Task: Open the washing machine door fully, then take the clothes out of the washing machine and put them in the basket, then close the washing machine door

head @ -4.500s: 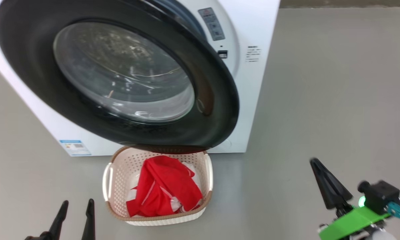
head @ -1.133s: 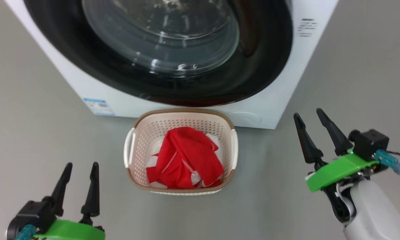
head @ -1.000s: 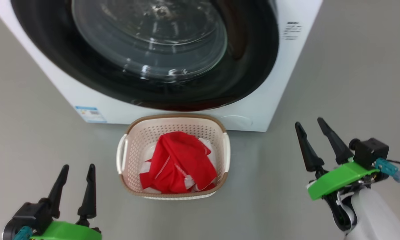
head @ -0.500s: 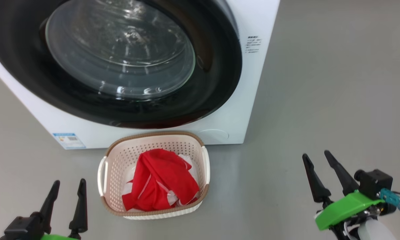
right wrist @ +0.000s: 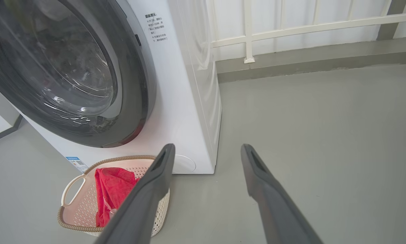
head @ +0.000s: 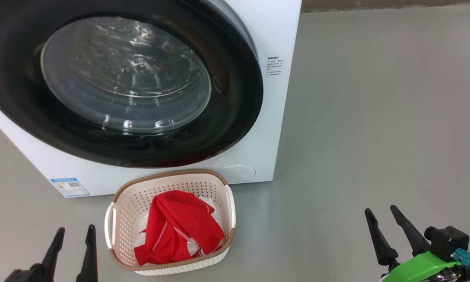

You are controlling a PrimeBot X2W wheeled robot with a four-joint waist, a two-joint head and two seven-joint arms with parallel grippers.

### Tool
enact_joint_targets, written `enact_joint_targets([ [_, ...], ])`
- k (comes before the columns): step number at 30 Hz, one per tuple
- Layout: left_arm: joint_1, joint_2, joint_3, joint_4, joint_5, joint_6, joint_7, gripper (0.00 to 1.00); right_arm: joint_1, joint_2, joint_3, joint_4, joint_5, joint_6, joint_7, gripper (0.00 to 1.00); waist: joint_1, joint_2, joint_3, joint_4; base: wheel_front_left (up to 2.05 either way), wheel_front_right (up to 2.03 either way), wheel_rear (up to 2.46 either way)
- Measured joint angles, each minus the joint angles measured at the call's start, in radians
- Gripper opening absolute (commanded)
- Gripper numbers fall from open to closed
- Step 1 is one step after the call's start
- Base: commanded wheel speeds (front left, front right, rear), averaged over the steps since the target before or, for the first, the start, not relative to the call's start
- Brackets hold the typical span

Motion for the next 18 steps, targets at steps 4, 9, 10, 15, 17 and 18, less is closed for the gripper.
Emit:
enact_joint_targets([
  [4,0.001,-0.001,0.004,-0.004,0.0,0.0,0.0,1.0,0.002,0.0,-0.002,-0.005,0.0,0.0,0.0,1.0,0.0,0.0,-0.002,-0.004,0.0,0.0,0.0],
  [9,0.002,-0.001,0.003,-0.004,0.008,0.0,0.0,1.0,0.002,0.0,-0.005,-0.009,0.0,0.0,0.0,1.0,0.0,0.0,-0.003,-0.001,0.0,0.0,0.0],
  [10,0.002,-0.001,0.003,-0.004,0.008,0.0,0.0,1.0,0.002,0.0,-0.005,-0.01,0.0,0.0,0.0,1.0,0.0,0.0,-0.004,0.0,0.0,0.0,0.0],
  [15,0.011,-0.002,0.004,-0.004,0.008,0.0,0.0,1.0,0.003,-0.001,-0.005,-0.011,0.0,0.0,0.0,1.0,0.0,0.0,-0.007,0.003,0.0,0.0,0.0],
  [17,0.018,-0.003,0.004,-0.003,0.008,0.0,0.0,1.0,0.003,-0.001,-0.005,-0.012,0.0,0.0,0.0,1.0,0.0,0.0,-0.007,0.004,0.0,0.0,0.0],
  [18,0.019,-0.004,0.005,-0.004,0.008,0.0,0.0,1.0,0.003,-0.001,-0.005,-0.013,0.0,0.0,0.0,1.0,0.0,0.0,-0.006,0.005,0.0,0.0,0.0],
])
